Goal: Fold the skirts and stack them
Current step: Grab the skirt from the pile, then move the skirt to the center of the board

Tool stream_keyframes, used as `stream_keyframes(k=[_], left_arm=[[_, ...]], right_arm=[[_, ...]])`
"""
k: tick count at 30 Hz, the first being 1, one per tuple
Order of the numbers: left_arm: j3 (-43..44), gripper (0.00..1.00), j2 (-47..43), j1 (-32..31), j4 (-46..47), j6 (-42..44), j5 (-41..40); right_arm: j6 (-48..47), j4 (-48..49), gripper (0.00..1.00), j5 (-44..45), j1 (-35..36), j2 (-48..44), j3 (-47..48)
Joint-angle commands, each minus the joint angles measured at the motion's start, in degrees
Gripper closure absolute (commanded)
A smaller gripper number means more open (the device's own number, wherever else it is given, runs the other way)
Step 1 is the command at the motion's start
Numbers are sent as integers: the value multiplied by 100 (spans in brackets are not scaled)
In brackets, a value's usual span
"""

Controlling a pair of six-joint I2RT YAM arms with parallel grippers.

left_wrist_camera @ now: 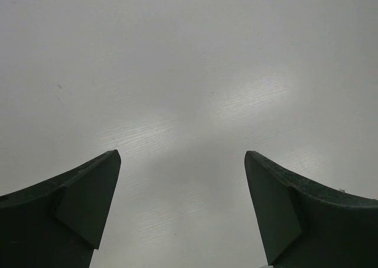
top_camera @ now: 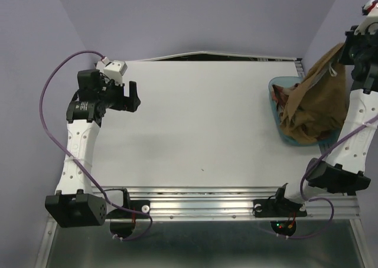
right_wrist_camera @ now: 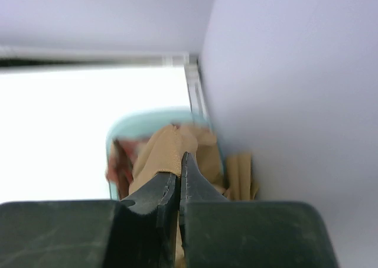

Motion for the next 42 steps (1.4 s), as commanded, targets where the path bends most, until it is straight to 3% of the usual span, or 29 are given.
stream_keyframes(k=[1,4,9,15,18,22,30,34,38,39,40,42], left_arm=[[462,1,-73,-24,73,1,10],[690,1,-11,-16,73,1,-96],[1156,1,42,-16,90,-78,-96],[1586,1,15,-16,231,-193,-140],[1841,1,33,-24,222,-289,-140],[2106,1,120,-24,152,-360,122],[1905,1,94,-24,257,-360,474],[1588,2,129,-24,318,-325,677],[1131,3,200,-16,398,-289,730],[948,3,252,-7,424,-298,765],[867,3,279,2,450,-316,782],[674,4,392,2,459,-342,818]], right_arm=[[470,419,99,-766,-46,-37,1504],[953,875,99,-1312,-46,-19,1745],[2472,2474,99,-2304,-46,-194,1465],[4851,4748,99,-2798,-46,15,1367],[5708,5447,99,-2825,7,235,1551],[5499,5141,99,-2544,743,552,1588],[3585,4674,99,-1508,3886,218,-1212],[3196,4849,99,-840,5083,525,-2460],[3046,5034,99,-496,6008,1201,-3053],[3020,5208,95,-513,6141,1394,-3045],[2994,5219,70,-583,6359,1788,-2906],[2837,5132,39,-575,6510,2133,-2651]])
